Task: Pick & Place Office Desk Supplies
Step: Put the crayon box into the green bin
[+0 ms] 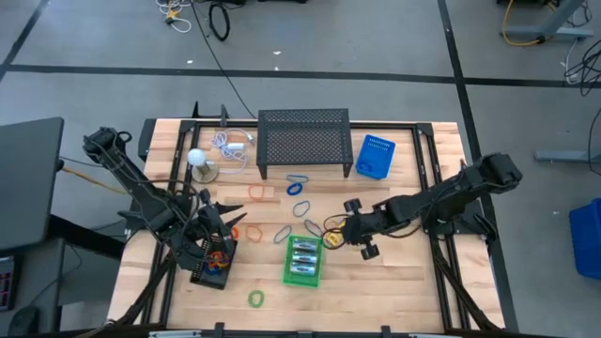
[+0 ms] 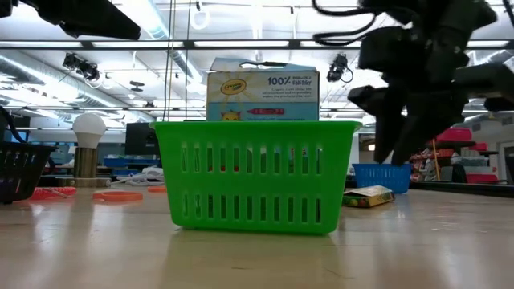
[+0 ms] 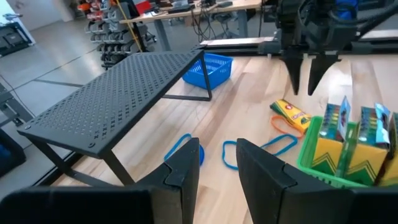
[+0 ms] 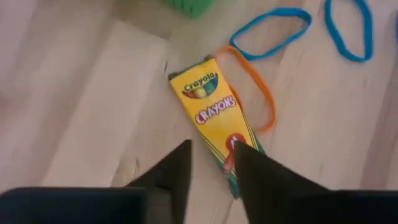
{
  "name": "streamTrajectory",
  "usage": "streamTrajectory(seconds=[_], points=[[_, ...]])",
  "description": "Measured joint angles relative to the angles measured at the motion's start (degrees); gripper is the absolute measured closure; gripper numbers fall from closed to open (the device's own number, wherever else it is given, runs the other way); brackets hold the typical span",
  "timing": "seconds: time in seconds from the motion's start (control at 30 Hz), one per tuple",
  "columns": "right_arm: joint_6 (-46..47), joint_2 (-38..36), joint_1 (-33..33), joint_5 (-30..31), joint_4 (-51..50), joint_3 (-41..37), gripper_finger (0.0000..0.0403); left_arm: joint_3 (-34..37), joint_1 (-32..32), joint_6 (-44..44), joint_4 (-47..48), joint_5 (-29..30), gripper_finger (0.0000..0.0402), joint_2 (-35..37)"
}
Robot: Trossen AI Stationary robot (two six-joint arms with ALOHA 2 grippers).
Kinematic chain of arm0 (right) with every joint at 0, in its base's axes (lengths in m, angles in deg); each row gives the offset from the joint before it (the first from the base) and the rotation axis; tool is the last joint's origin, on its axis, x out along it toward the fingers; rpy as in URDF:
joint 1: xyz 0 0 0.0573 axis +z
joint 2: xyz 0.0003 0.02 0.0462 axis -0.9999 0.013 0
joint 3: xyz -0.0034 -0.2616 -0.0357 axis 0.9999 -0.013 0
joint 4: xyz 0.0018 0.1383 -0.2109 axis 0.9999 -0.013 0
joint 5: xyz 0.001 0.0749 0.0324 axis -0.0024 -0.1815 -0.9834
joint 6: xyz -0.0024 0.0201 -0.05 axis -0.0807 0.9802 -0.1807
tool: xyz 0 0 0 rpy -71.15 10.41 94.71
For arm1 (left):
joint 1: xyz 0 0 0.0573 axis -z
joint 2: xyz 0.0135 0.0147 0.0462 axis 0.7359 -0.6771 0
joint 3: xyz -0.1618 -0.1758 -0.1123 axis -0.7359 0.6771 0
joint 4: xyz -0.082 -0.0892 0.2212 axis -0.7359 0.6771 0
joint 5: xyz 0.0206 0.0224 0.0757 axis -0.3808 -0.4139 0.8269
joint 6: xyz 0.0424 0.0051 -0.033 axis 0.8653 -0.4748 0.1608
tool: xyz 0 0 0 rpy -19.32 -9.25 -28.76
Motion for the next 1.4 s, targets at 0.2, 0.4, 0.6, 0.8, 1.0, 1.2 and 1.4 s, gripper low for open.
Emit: streamTrajectory(seconds=[0.2, 0.4, 0.6, 0.8, 1.0, 1.2, 1.4], points=[[-4.95, 6.21, -2.63, -0.4, -9.15, 7.24, 0.0181, 0.0, 0.01, 0.55, 0.17, -0.51, 0.0287, 0.0], [-11.51, 7.84, -4.57, -3.55, -9.98, 8.42, 0.0165, 0.0, 0.02, 0.61, 0.22, -0.76, 0.0287, 0.0], [-15.7, 7.86, -5.06, -5.7, -7.86, 8.42, 0.0179, 0.0, 0.02, 1.21, 0.23, -0.82, 0.0287, 0.0], [-17.86, 9.04, -5.34, -6.27, -6.46, 8.41, 0.0181, 0.0, 0.04, 1.19, 0.2, -1.87, 0.0287, 0.0], [-20.27, 11.23, -5.79, -6.48, -6.53, 8.42, 0.0181, 0.0, 0.02, 1.29, -0.21, -2.06, 0.0287, 0.02], [-21.78, 12.68, -6.34, -7.4, -6.9, 8.4, 0.0181, -0.02, 0.02, 1.47, -0.58, -2.12, 0.0287, 0.02], [-23.28, 12.95, -4.3, -7.07, -8.88, 8.43, 0.0183, -0.02, 0.02, 1.48, -0.88, -2.12, 0.0287, 0.04]])
